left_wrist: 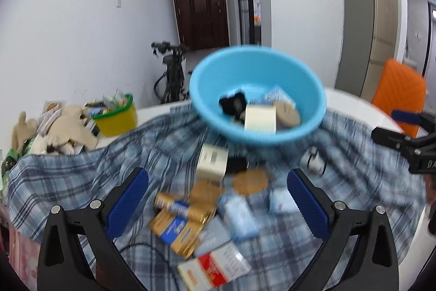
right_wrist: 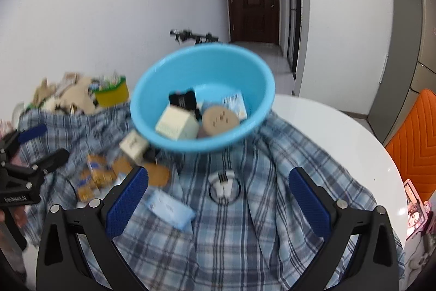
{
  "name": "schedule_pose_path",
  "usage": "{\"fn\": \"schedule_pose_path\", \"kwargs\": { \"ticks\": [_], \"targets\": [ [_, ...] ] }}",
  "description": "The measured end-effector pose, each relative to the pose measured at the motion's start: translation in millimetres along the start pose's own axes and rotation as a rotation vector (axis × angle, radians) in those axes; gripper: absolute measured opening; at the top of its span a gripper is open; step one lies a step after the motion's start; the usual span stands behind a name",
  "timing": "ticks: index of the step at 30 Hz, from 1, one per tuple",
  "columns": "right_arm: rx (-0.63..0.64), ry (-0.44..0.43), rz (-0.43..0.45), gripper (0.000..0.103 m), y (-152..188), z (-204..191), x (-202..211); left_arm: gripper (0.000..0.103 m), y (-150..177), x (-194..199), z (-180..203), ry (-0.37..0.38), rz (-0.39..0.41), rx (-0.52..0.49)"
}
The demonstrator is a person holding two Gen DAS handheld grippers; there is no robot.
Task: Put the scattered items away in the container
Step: 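Move both tools down toward the items on the plaid cloth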
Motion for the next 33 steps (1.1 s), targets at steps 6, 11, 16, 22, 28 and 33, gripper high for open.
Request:
{"fn": "schedule_pose_path", "kwargs": {
  "ticks": [6, 11, 16, 22, 28, 33],
  "targets": [
    [0.048, -0.033, -0.066, 0.103, 29, -10, -9, 0.103, 47, -10, -4, 0.013, -0.121, -0.022],
    [0.111, -0.043, -0.091, 0.103, 47, -24, -12, 0.103, 85, -22, -16, 0.000, -0.184, 0.039],
    [0.141, -0.065, -0.113, 0.103, 58, -37, -21, 0.103, 117, -36, -16, -0.052, -0.252, 0.089],
    [0.163, -0.070, -0.132, 0.103, 65, -45, -32, 0.103, 126, -47, -3, -0.093, -0.243, 0.129],
    [0.156, -0.057, -0.148, 0.103, 70, -38, -33, 0.103, 132, -61, -5, -0.079, -0.276, 0.144],
    [0.144, -0.046, -0.162, 0.103, 72, -30, -39, 0.103, 139, -60, -13, 0.056, -0.321, 0.150]
  ]
}}
Point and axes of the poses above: each gripper's, at about its wrist camera, not at the fingertips, and x roughly against the way its jaws point, z to its right, y to its underside, the point moved 2 cm from there along -x, roughly the way its jaws point, and after that the axes turned 8 degrees about -y, right-handed, at the moved point
